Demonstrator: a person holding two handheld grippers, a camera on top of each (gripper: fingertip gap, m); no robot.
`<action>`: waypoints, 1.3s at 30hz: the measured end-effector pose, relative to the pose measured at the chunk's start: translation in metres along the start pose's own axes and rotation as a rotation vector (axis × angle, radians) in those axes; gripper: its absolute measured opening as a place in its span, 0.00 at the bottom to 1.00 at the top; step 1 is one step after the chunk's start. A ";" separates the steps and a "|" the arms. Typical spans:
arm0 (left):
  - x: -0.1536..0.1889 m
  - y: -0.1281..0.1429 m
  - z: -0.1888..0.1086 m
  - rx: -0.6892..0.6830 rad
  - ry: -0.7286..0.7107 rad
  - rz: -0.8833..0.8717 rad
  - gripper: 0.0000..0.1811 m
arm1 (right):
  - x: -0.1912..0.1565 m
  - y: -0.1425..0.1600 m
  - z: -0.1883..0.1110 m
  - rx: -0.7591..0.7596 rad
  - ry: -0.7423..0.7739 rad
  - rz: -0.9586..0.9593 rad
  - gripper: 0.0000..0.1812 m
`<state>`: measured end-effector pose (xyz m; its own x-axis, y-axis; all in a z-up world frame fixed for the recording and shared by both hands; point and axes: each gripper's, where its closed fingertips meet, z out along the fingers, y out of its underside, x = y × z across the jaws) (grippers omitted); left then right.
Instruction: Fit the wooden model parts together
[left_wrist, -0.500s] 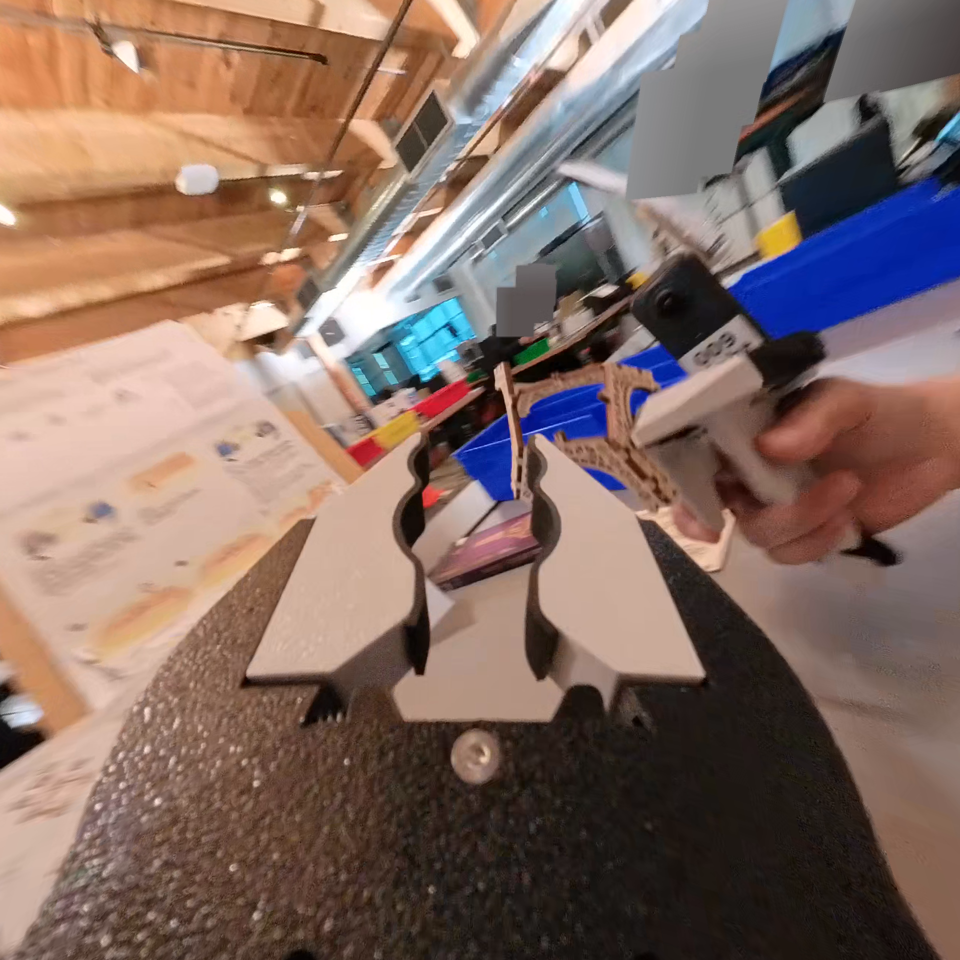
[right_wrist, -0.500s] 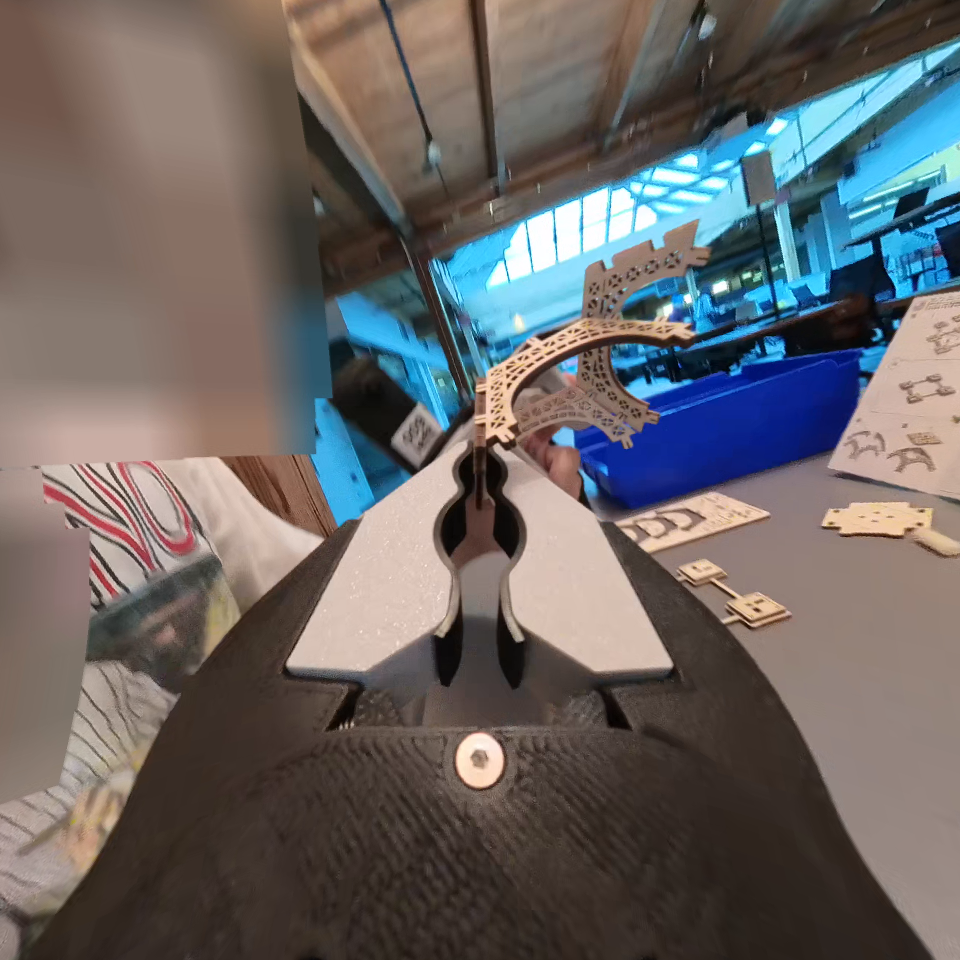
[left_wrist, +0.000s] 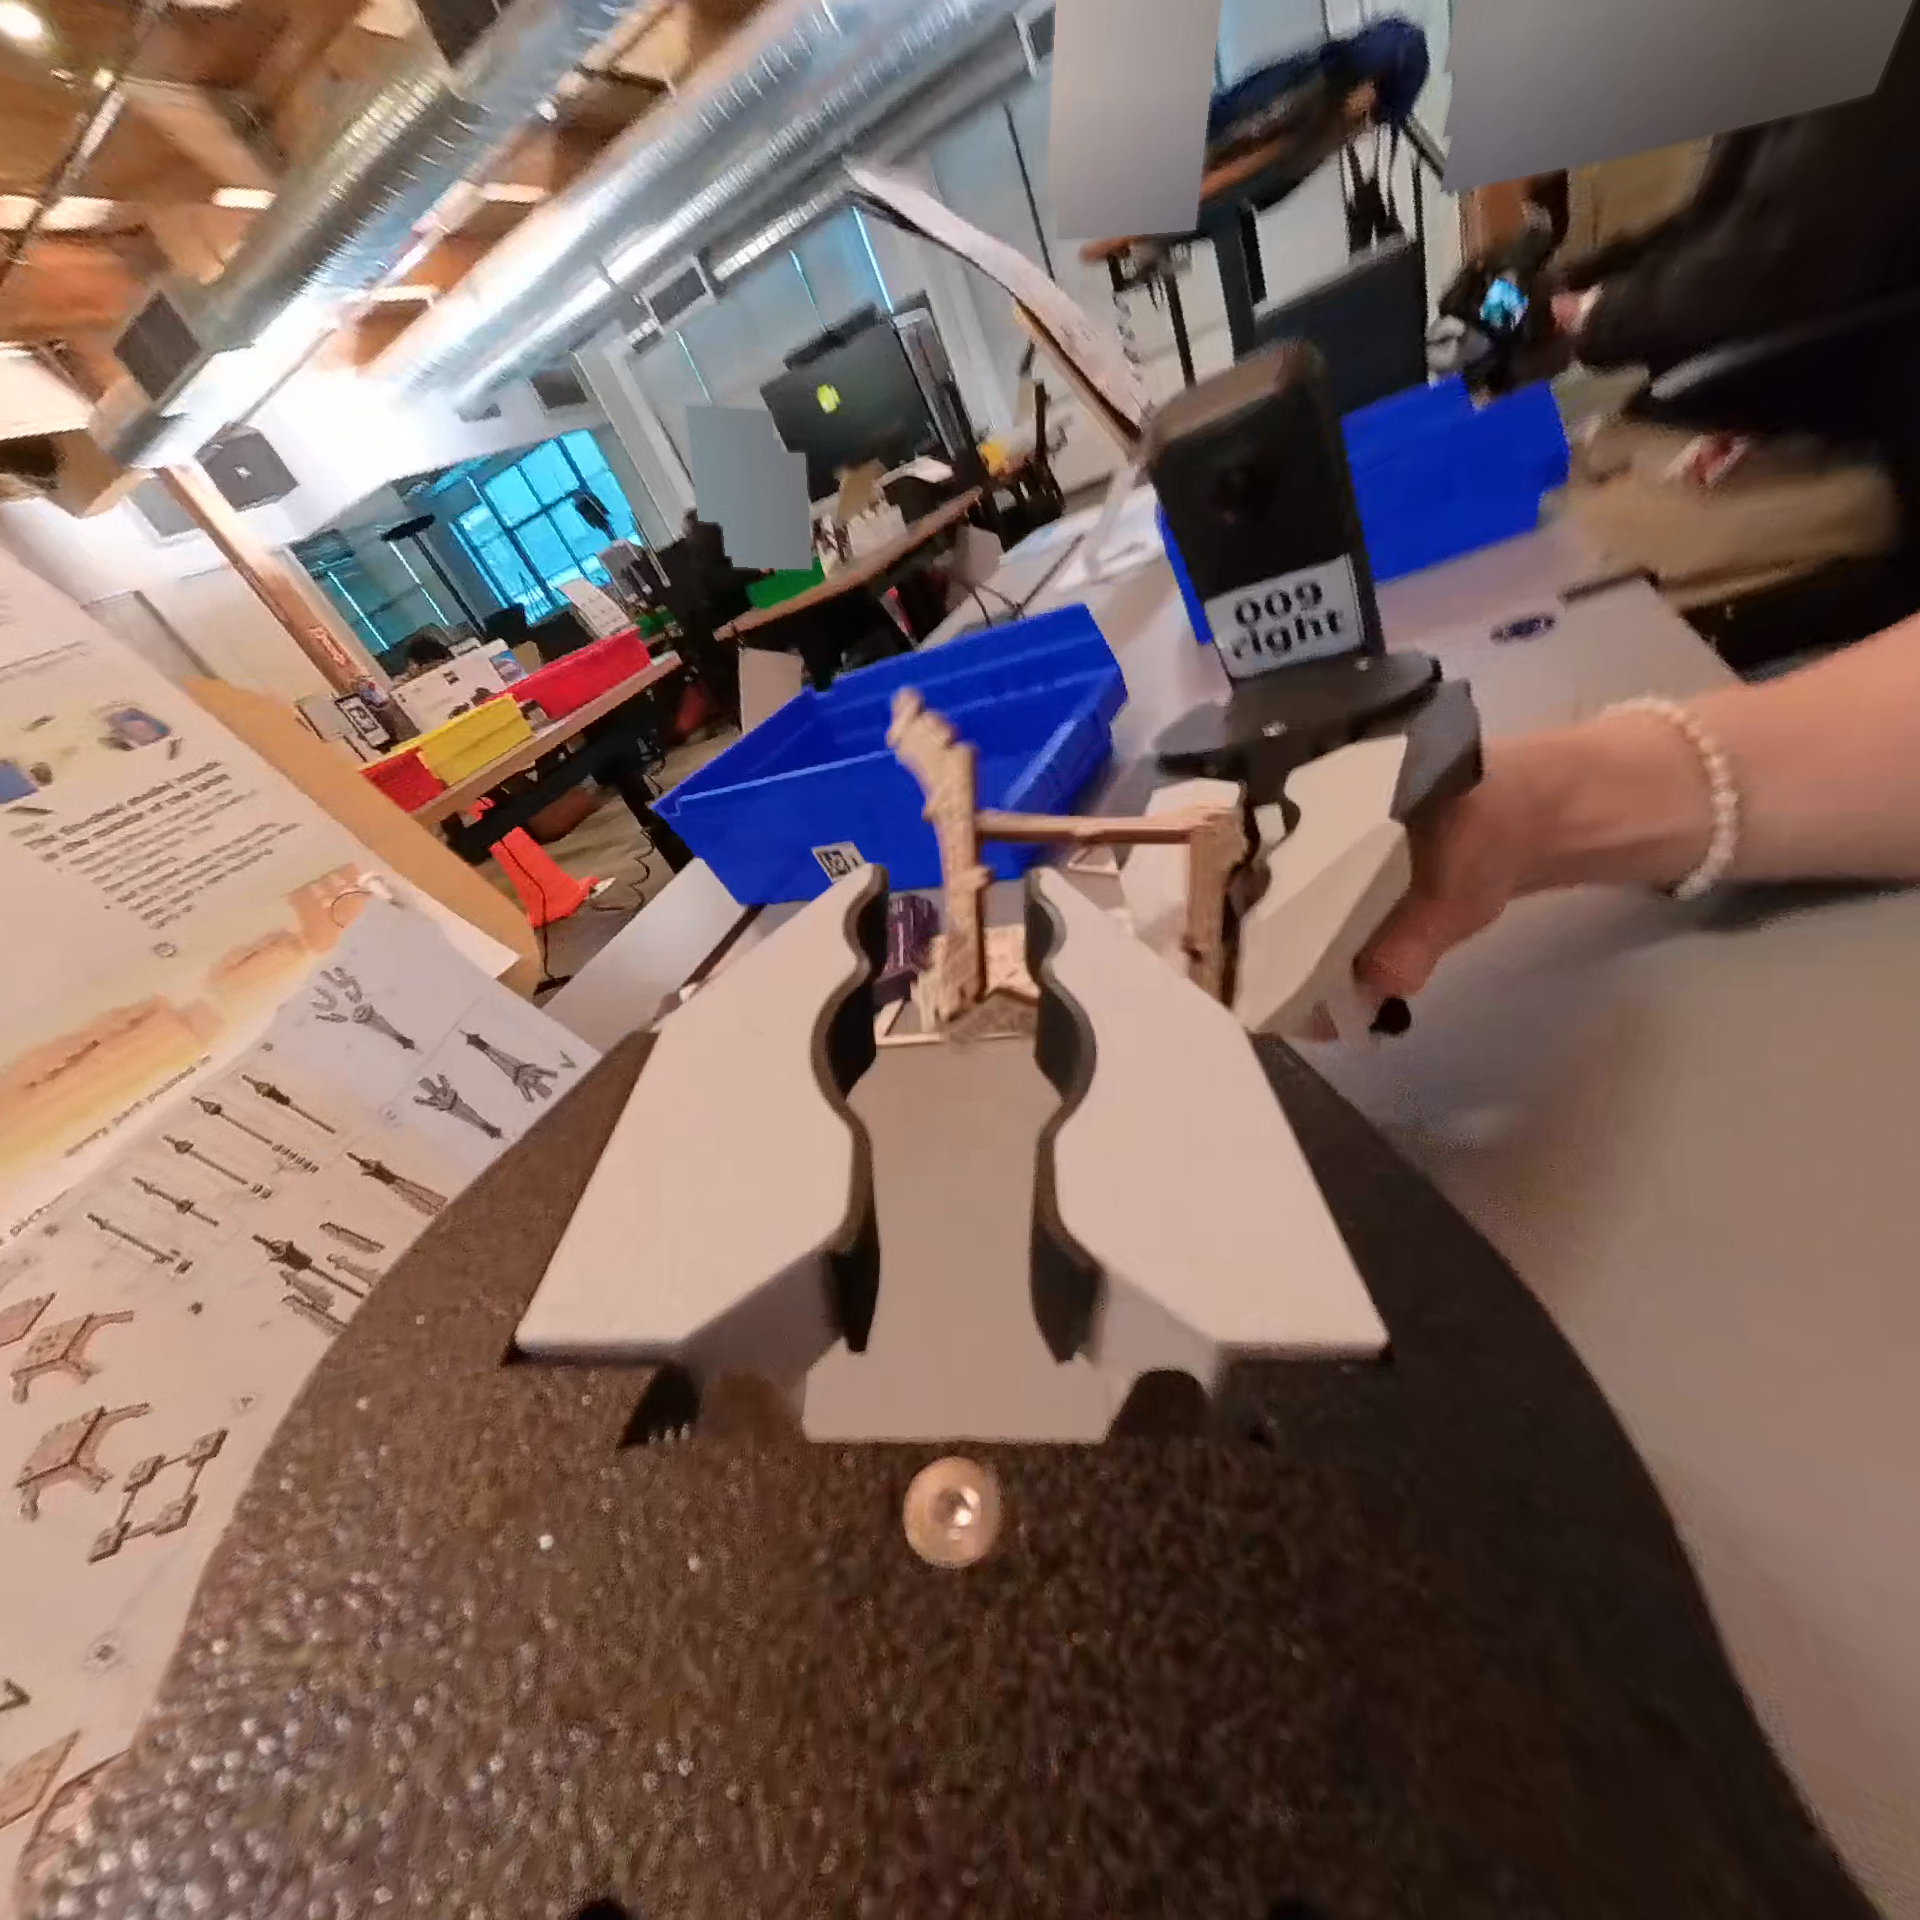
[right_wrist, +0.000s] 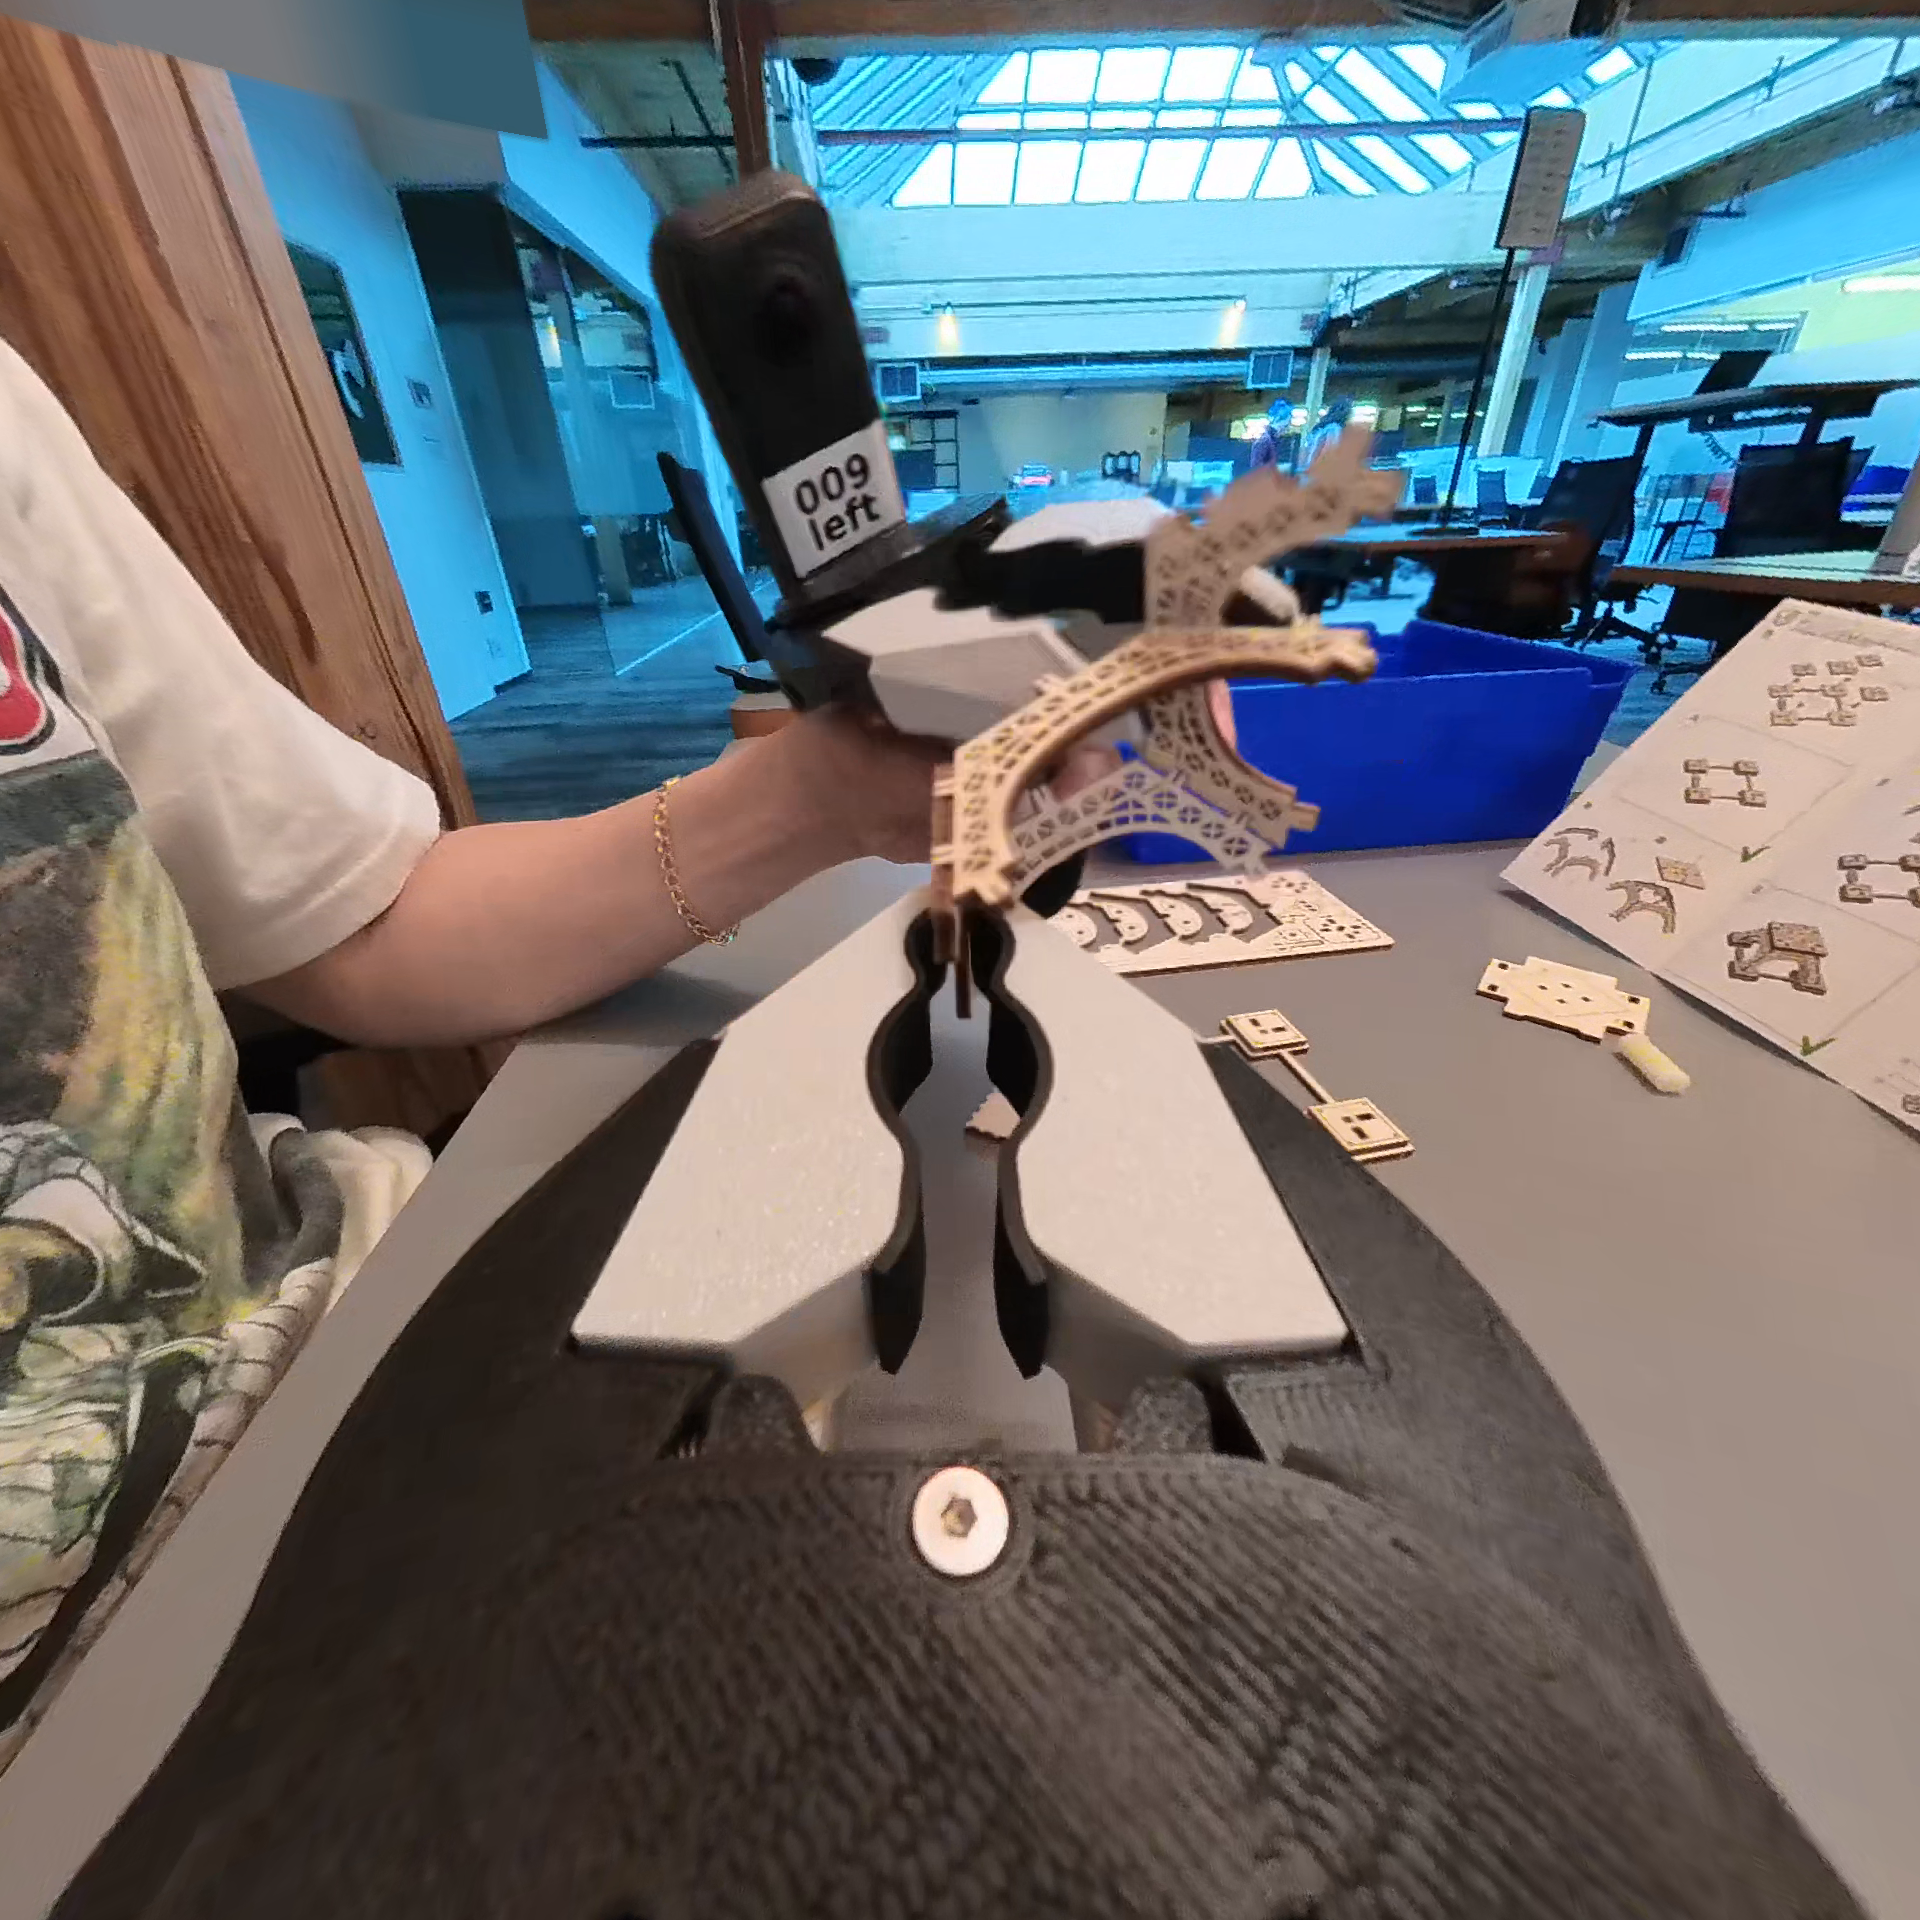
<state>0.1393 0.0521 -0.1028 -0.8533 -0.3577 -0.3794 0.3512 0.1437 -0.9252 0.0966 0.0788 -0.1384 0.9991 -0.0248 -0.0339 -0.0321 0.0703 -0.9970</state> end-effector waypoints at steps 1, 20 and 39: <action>0.003 0.003 0.001 -0.020 0.009 0.018 0.12 | -0.001 0.000 0.001 0.002 -0.004 -0.001 0.01; -0.026 0.010 0.000 -0.130 -0.280 0.552 0.00 | 0.045 -0.005 -0.032 0.087 0.088 0.384 0.35; -0.017 0.018 0.018 -0.181 -0.308 0.688 0.00 | 0.033 -0.038 -0.032 0.344 -0.071 0.556 0.01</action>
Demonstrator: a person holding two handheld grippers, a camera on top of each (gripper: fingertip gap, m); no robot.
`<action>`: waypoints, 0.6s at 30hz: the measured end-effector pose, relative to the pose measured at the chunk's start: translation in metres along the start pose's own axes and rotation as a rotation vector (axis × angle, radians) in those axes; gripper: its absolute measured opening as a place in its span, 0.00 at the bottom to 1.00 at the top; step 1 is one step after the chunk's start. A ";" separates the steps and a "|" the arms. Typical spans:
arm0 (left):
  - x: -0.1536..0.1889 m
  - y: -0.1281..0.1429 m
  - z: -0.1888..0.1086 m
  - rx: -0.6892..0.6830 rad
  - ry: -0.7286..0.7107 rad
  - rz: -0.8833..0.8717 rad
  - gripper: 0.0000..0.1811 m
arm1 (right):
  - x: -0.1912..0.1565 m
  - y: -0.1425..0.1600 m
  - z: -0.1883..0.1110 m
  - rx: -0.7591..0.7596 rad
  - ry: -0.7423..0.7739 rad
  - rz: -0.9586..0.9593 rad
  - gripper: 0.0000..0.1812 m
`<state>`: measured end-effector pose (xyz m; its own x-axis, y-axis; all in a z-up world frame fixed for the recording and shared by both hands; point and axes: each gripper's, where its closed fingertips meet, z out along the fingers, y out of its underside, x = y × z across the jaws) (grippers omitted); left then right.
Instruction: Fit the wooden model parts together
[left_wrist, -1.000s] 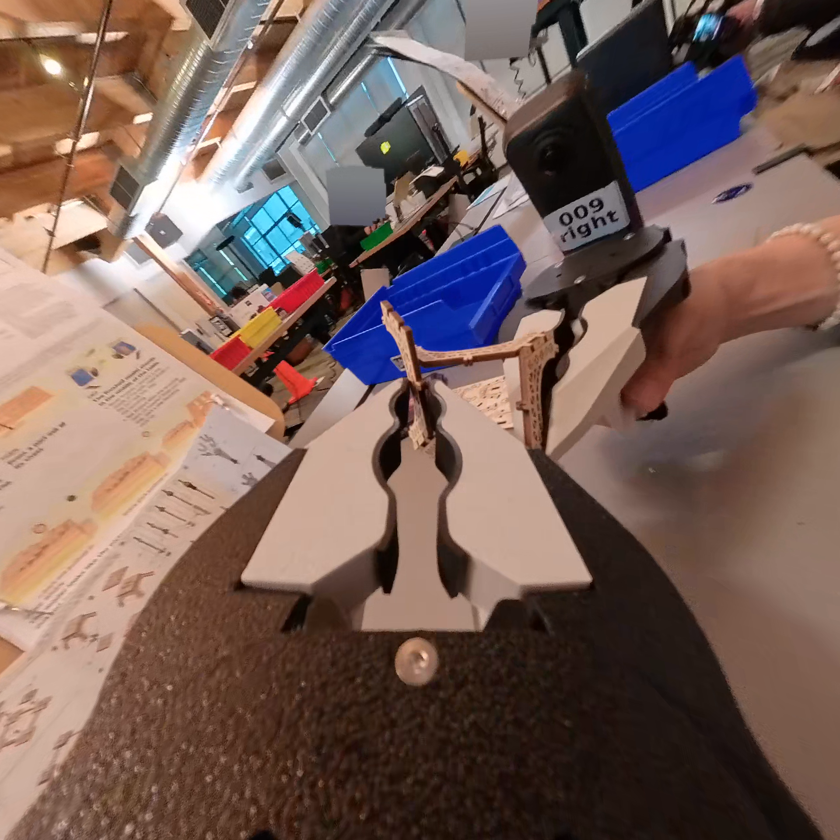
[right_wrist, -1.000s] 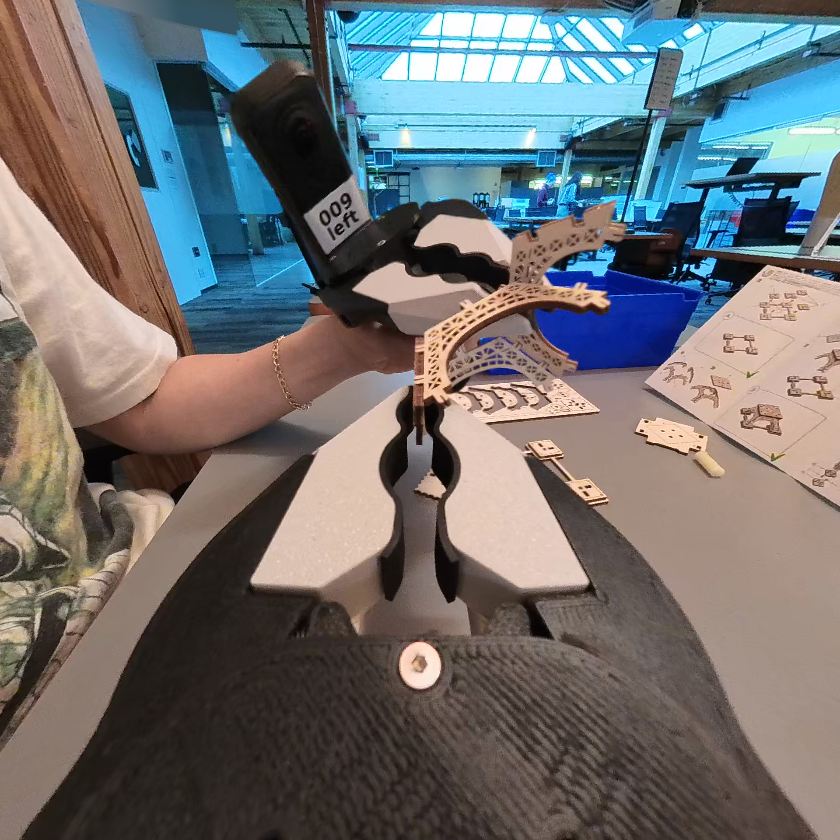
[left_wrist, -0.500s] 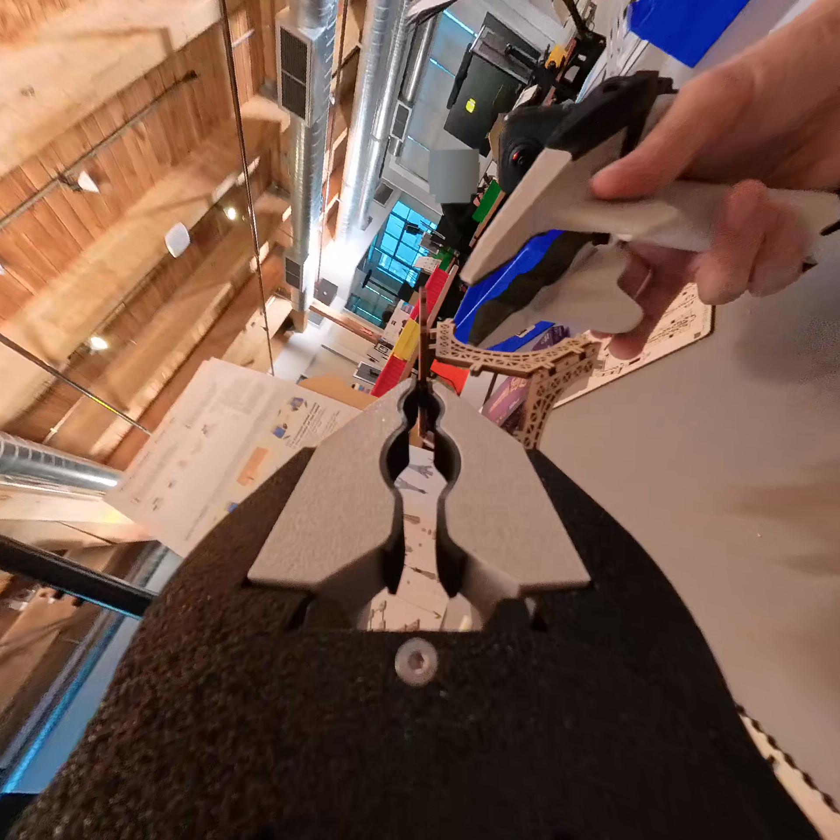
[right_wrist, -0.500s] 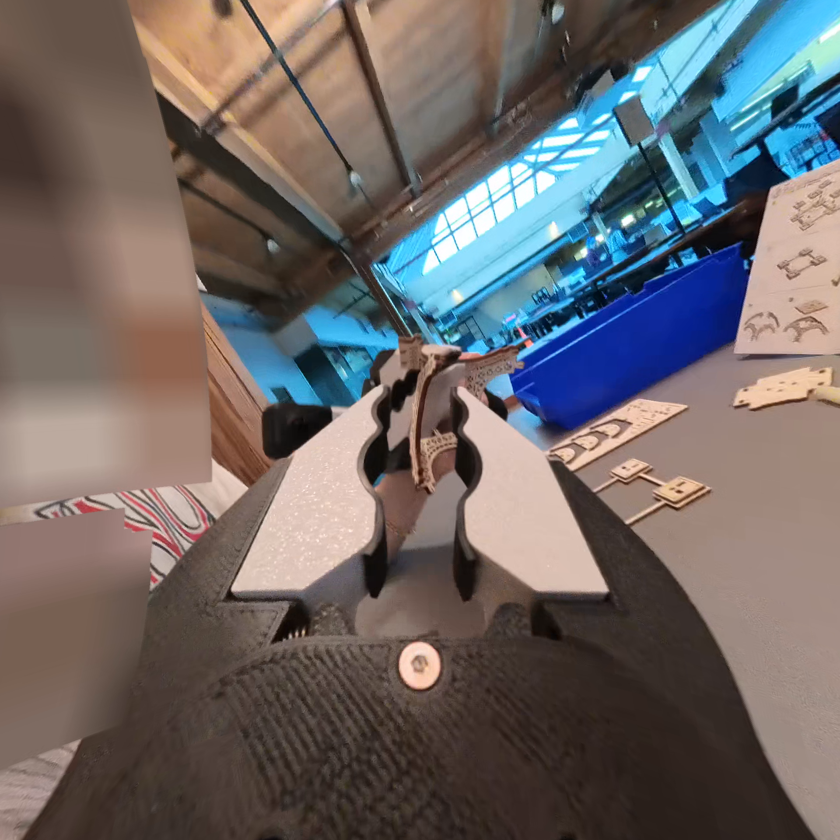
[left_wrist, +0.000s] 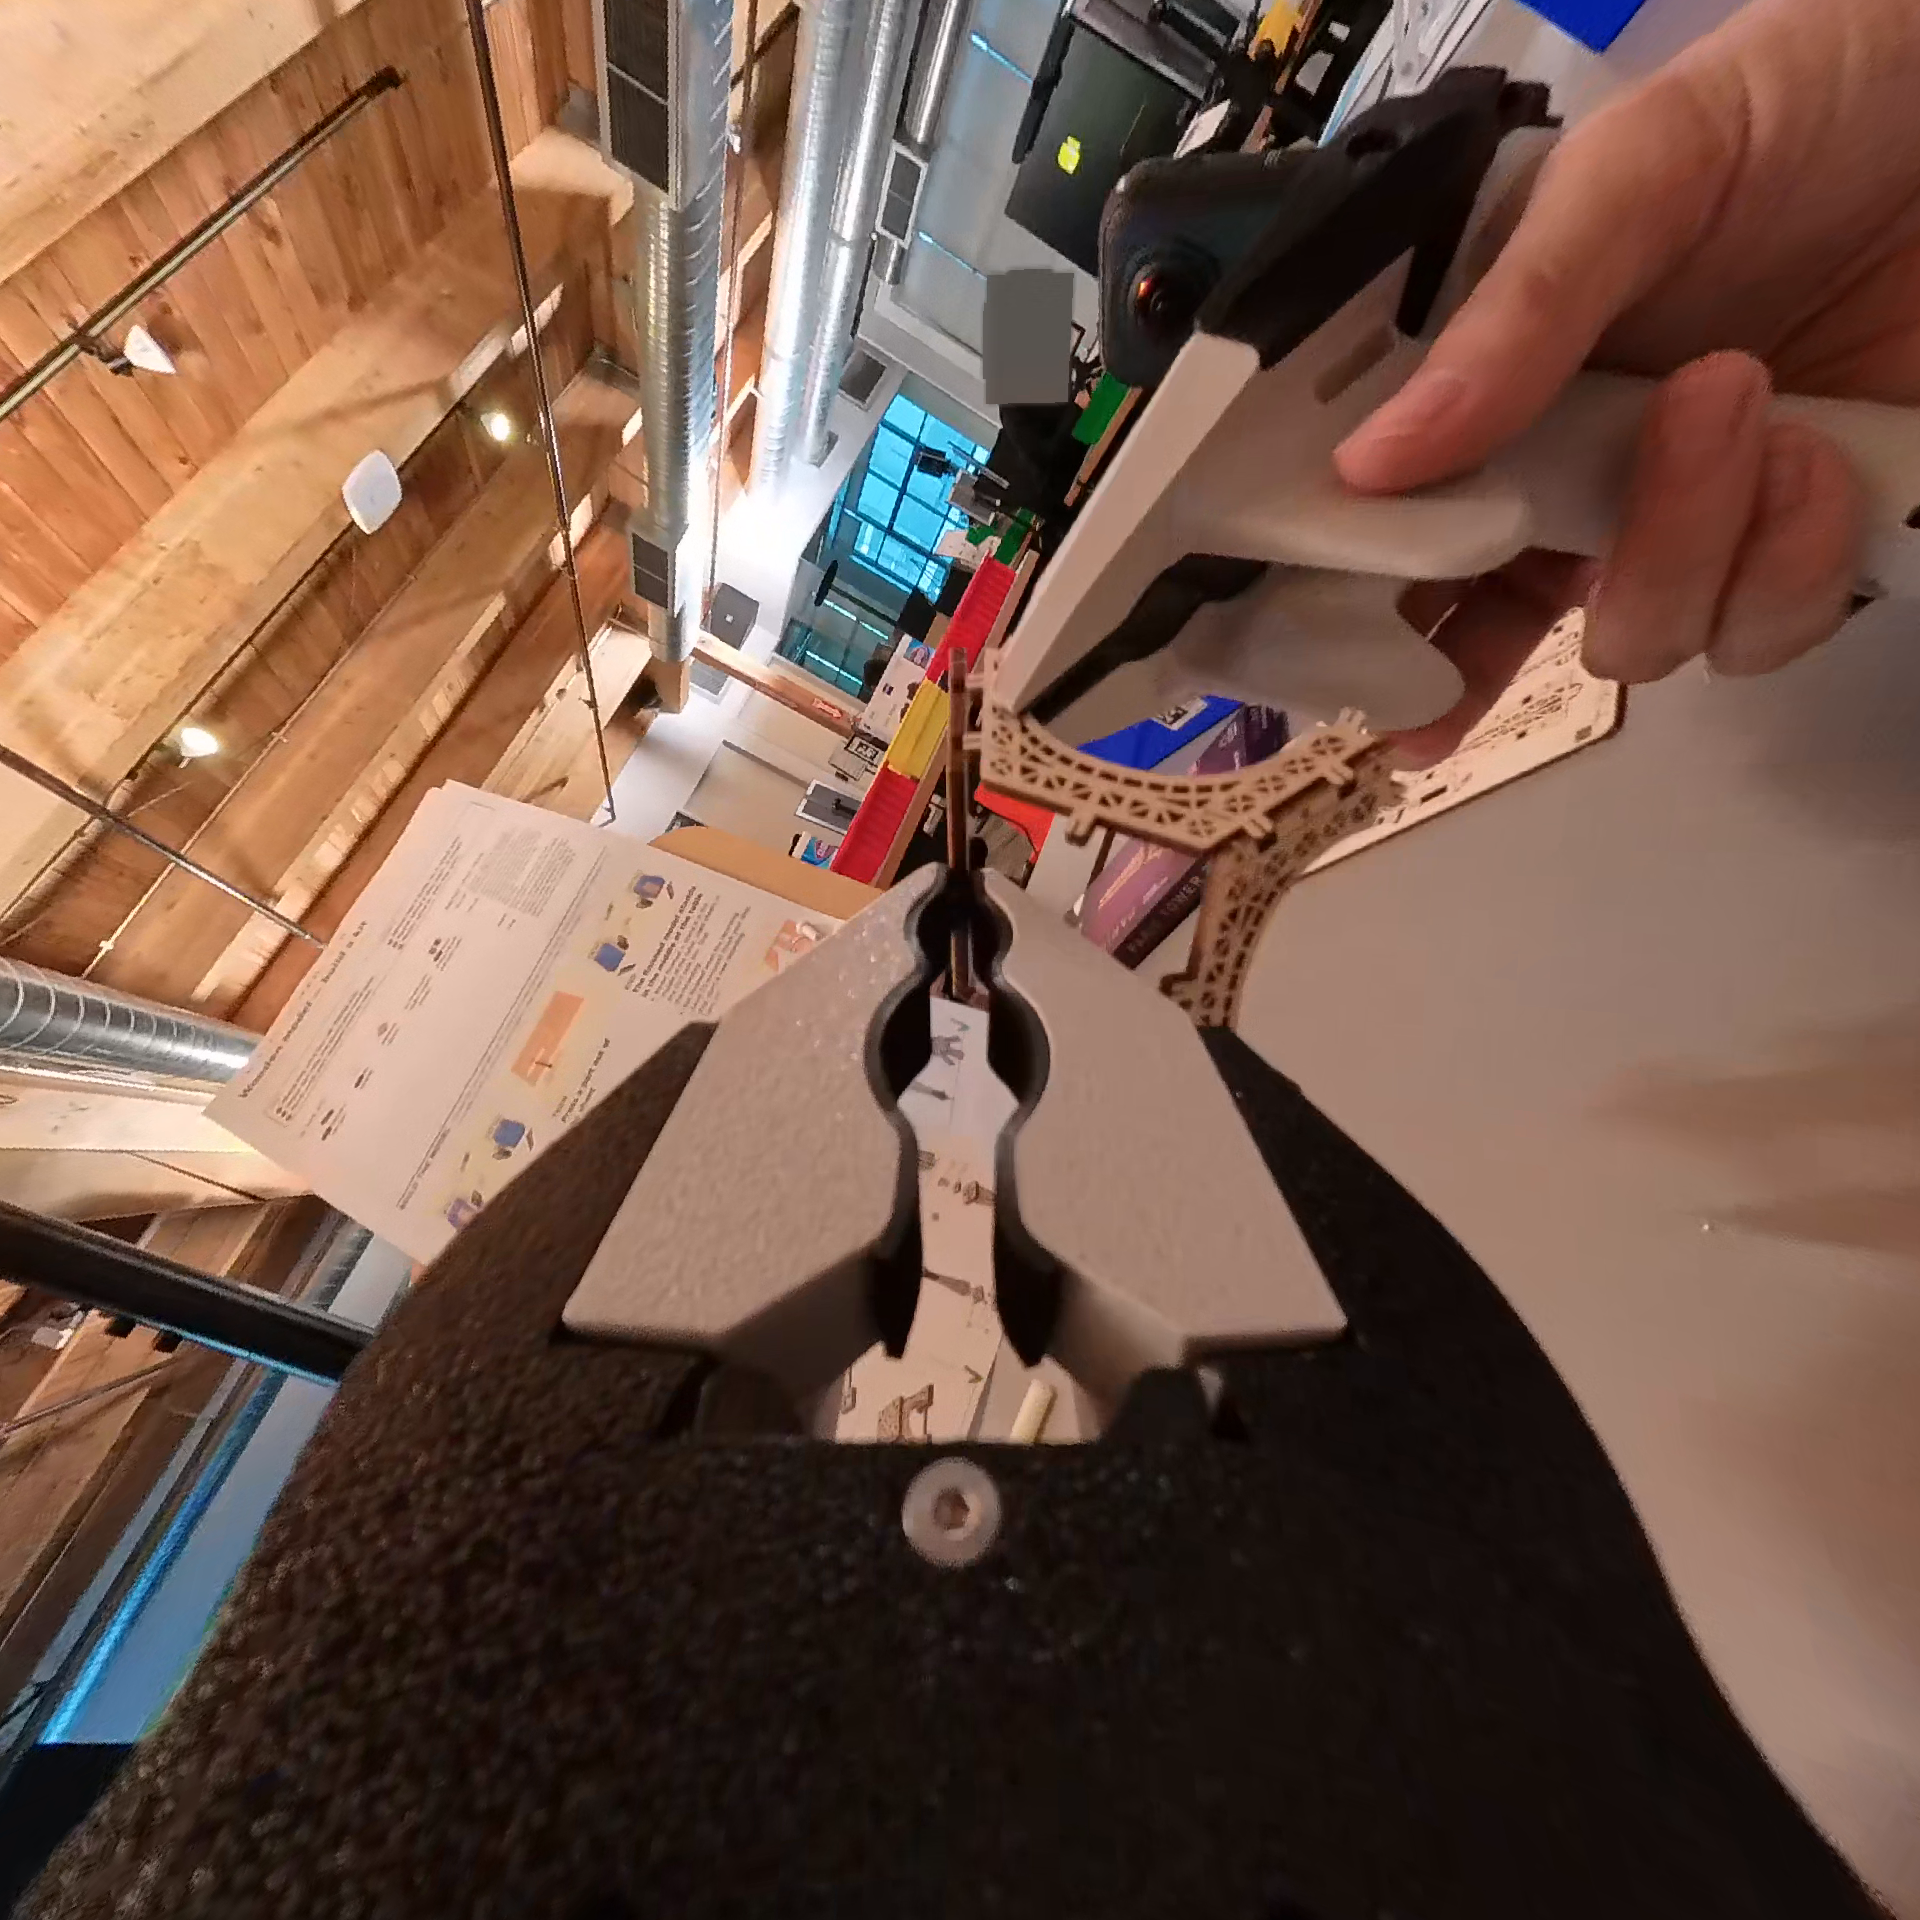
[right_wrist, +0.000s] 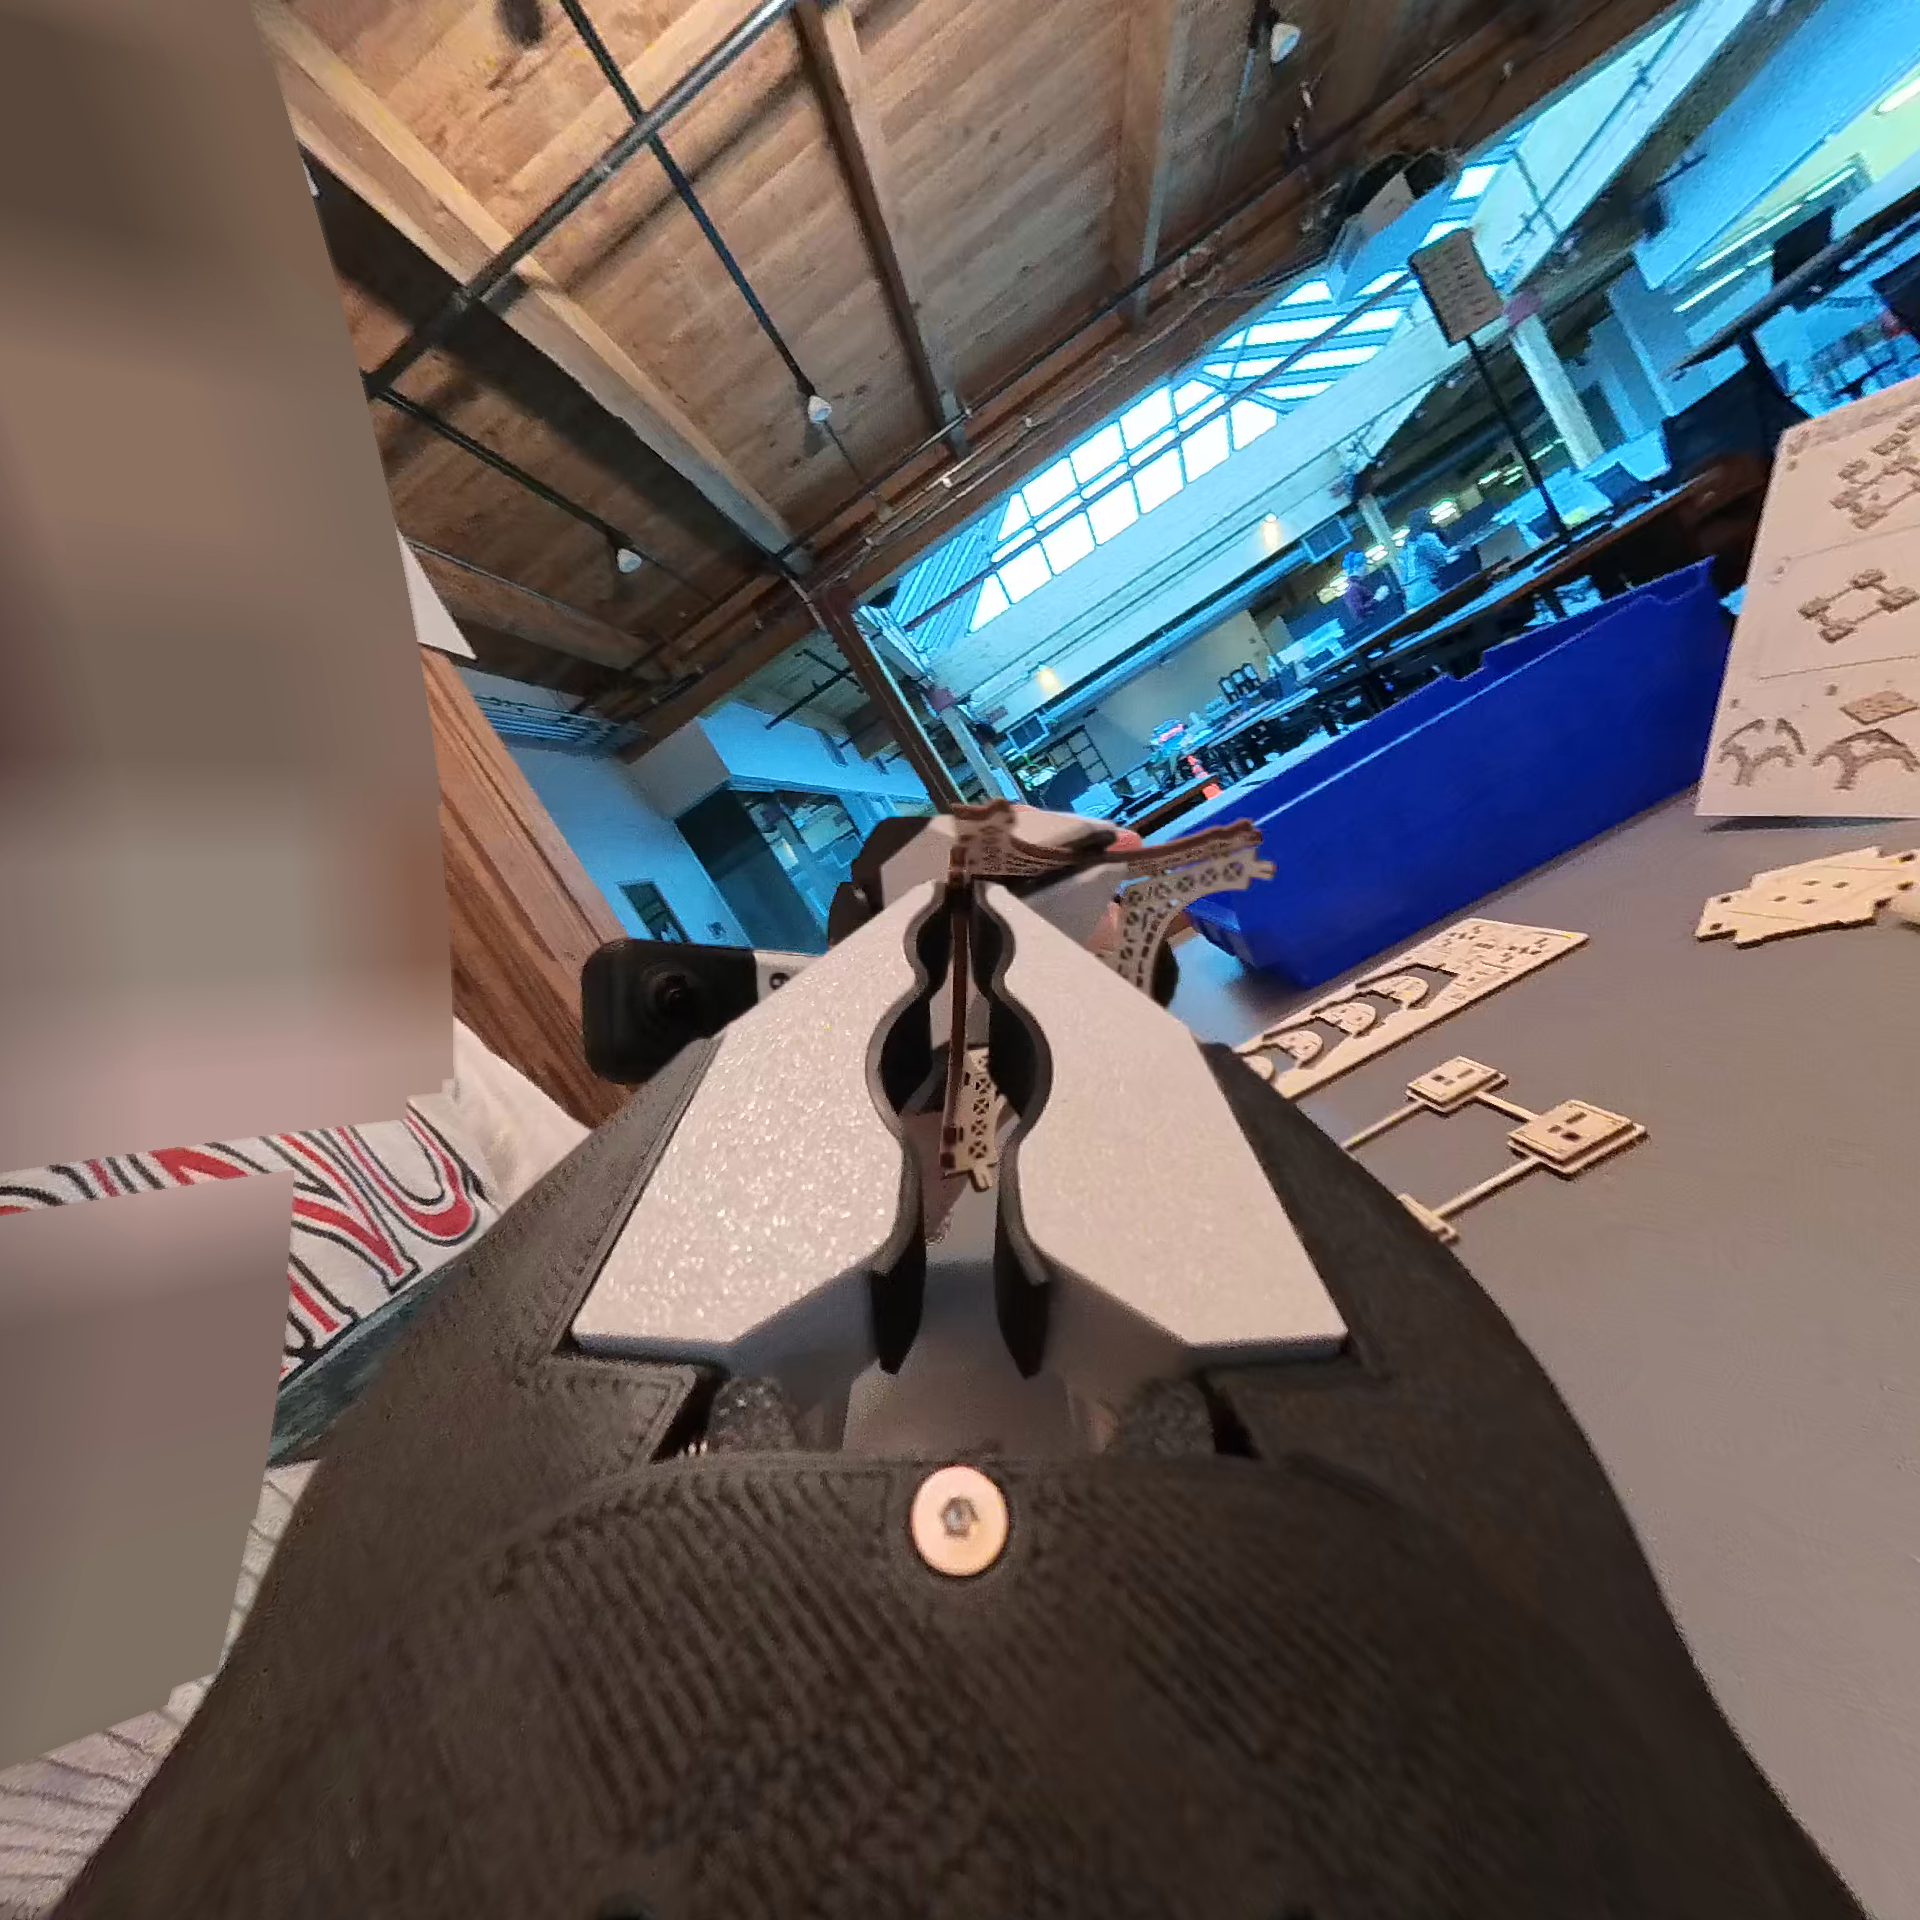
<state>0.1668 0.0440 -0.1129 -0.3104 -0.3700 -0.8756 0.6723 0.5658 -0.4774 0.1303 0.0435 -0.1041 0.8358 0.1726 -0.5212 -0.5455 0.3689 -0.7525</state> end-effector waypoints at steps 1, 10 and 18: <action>-0.001 0.001 0.000 -0.009 -0.003 0.001 0.00 | 0.000 -0.001 -0.001 0.000 0.001 -0.007 0.01; -0.005 -0.003 0.000 0.018 -0.048 0.035 0.00 | -0.004 -0.006 -0.004 0.029 -0.057 0.057 0.00; -0.002 -0.014 -0.002 0.078 -0.042 0.047 0.00 | -0.013 -0.008 -0.003 0.045 -0.112 0.067 0.00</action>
